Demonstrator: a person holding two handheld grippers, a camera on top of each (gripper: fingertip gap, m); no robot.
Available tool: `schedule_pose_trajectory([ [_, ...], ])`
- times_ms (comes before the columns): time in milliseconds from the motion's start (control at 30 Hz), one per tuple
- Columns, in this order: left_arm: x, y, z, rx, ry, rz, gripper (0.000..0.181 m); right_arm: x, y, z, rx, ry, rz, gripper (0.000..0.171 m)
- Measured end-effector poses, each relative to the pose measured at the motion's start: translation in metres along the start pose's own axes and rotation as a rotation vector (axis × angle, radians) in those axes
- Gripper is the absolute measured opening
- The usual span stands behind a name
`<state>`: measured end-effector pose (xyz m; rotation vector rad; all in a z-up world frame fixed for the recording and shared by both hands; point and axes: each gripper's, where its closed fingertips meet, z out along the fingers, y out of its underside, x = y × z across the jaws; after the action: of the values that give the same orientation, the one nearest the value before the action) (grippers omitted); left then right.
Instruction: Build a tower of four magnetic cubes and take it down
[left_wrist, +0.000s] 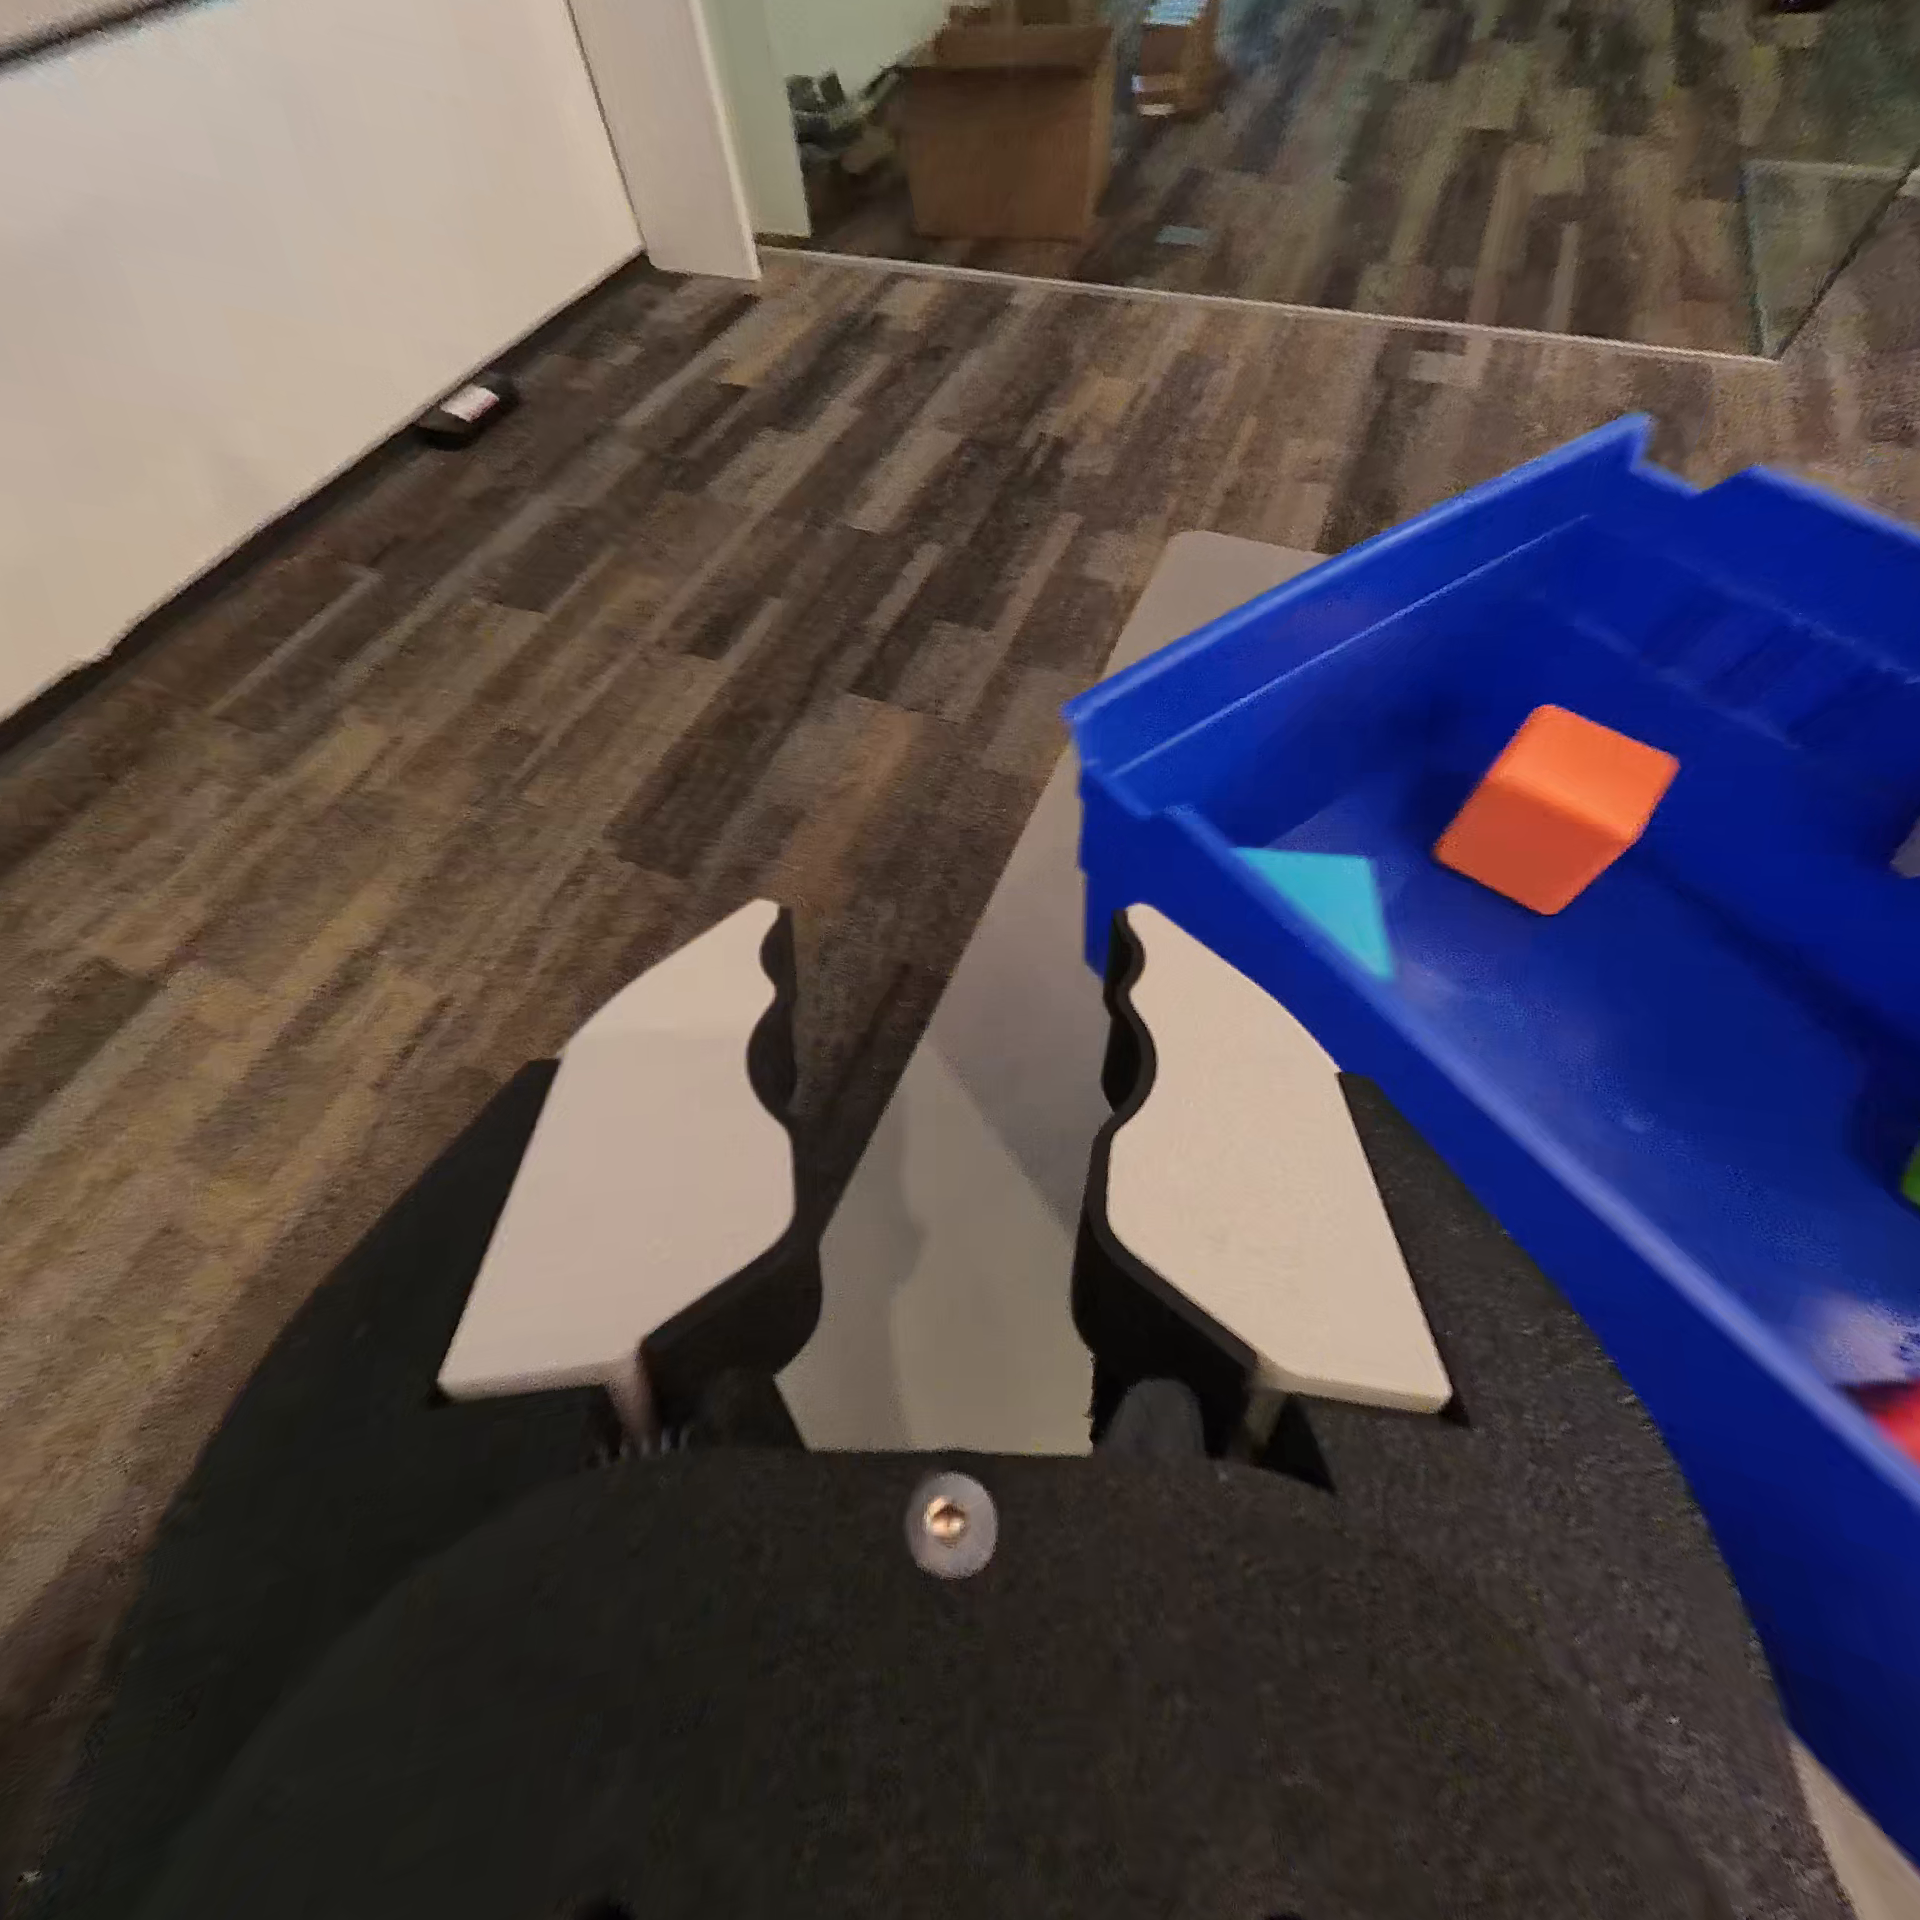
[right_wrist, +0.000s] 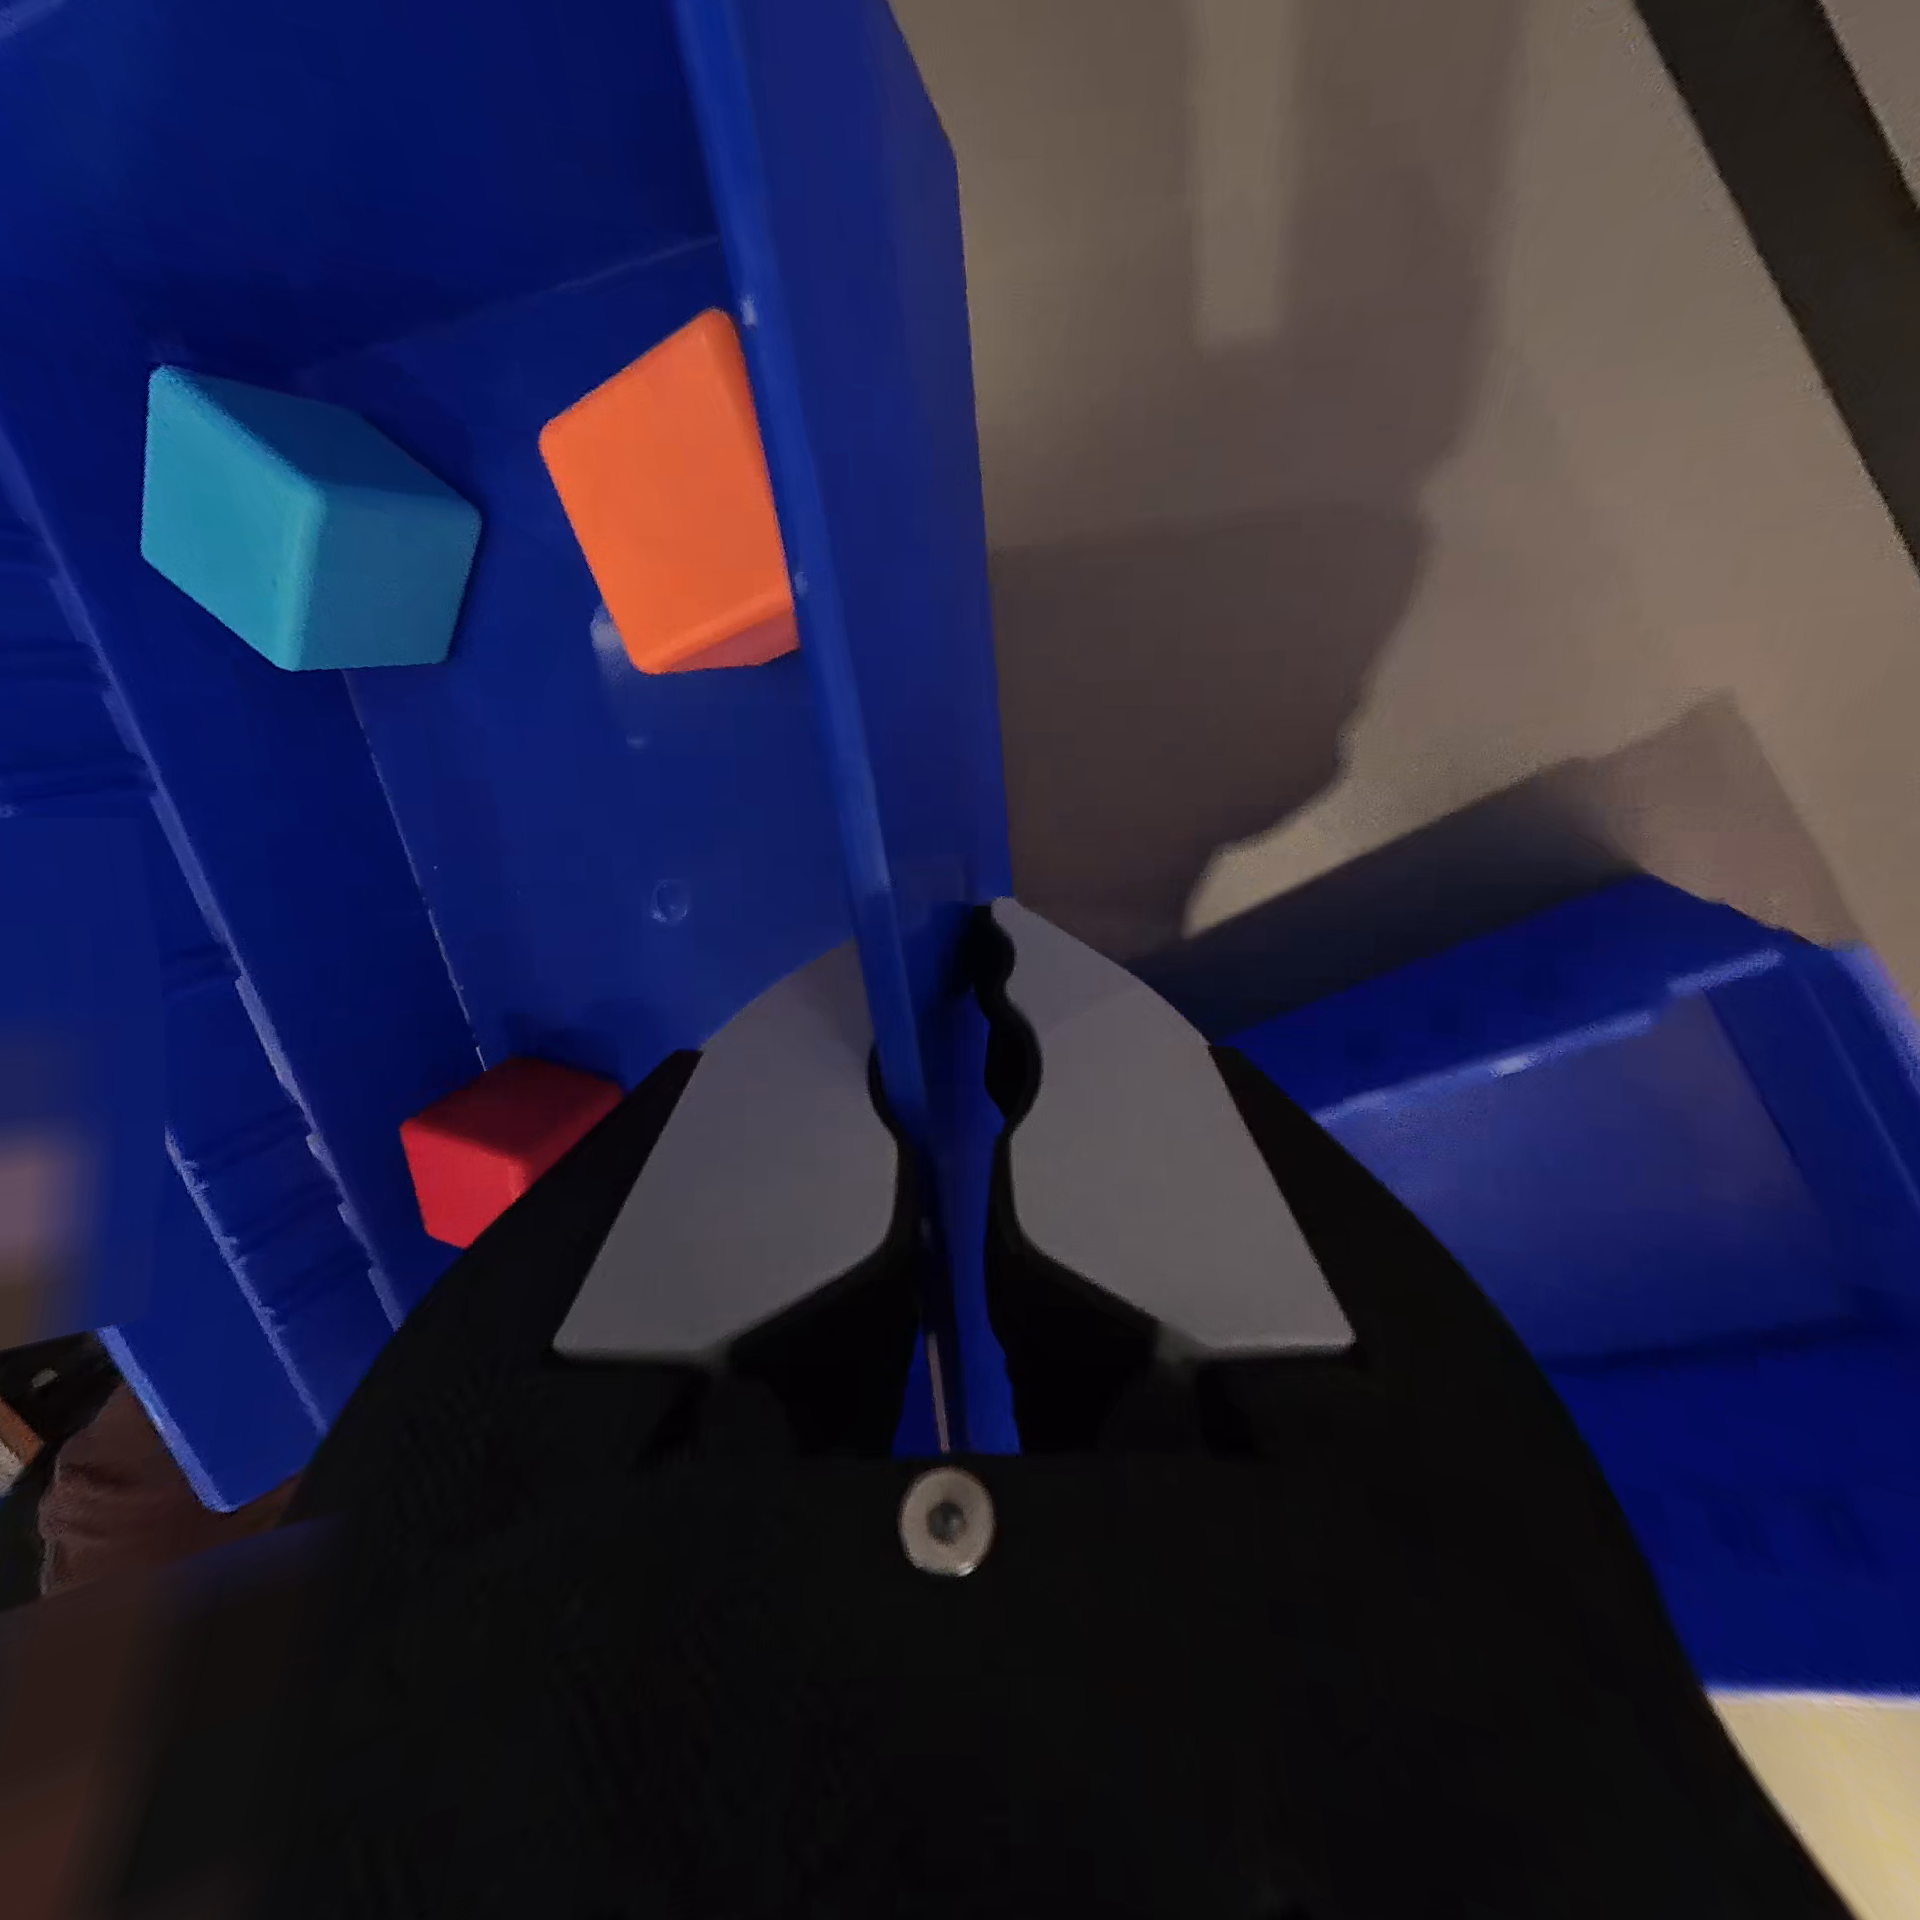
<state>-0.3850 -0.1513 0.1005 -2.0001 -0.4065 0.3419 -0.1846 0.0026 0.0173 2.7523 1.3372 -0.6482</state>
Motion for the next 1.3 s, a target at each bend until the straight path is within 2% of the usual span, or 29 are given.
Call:
schedule_pose_trajectory([
  [133, 0.001, -0.008, -0.012, 0.055, -0.030, 0.030, 0.056, -0.004, -0.018, 0.042, -0.013, 0.010, 0.042, 0.008],
  [233, 0.006, -0.006, -0.007, 0.048, -0.021, 0.071, 0.055, 0.005, -0.024, 0.072, -0.003, 0.025, 0.084, 0.009],
  [433, 0.015, 0.021, 0.026, -0.101, 0.078, 0.069, 0.059, 0.028, -0.029, 0.117, 0.036, 0.052, 0.184, 0.011],
  [567, 0.022, 0.046, 0.061, -0.216, 0.186, 0.019, 0.066, 0.040, -0.030, 0.134, 0.077, 0.051, 0.231, 0.012],
  [667, 0.024, 0.074, 0.086, -0.355, 0.232, -0.026, 0.074, 0.039, -0.032, 0.133, 0.100, 0.039, 0.195, 0.015],
  [733, 0.025, 0.088, 0.098, -0.421, 0.255, -0.043, 0.080, 0.039, -0.041, 0.118, 0.169, 0.075, 0.119, 0.016],
  [767, 0.026, 0.094, 0.103, -0.447, 0.258, -0.048, 0.082, 0.039, -0.049, 0.103, 0.245, 0.119, 0.069, 0.017],
  [867, 0.032, 0.111, 0.112, -0.524, 0.291, -0.055, 0.083, 0.046, -0.056, 0.028, 0.516, 0.389, -0.107, 0.037],
  [967, 0.042, 0.131, 0.116, -0.624, 0.320, -0.015, 0.080, 0.065, -0.010, -0.043, 0.646, 0.662, -0.197, 0.051],
  [1067, 0.057, 0.142, 0.117, -0.691, 0.365, -0.009, 0.072, 0.122, 0.068, -0.088, 0.657, 0.862, -0.068, 0.061],
  [1133, 0.064, 0.152, 0.117, -0.747, 0.377, 0.015, 0.066, 0.164, 0.122, -0.091, 0.621, 0.835, 0.095, 0.068],
  [1267, 0.074, 0.180, 0.112, -0.899, 0.389, 0.119, 0.059, 0.220, 0.199, -0.053, 0.491, 0.656, 0.308, 0.073],
  [1300, 0.071, 0.180, 0.115, -0.891, 0.352, 0.153, 0.059, 0.227, 0.211, -0.041, 0.461, 0.615, 0.340, 0.075],
])
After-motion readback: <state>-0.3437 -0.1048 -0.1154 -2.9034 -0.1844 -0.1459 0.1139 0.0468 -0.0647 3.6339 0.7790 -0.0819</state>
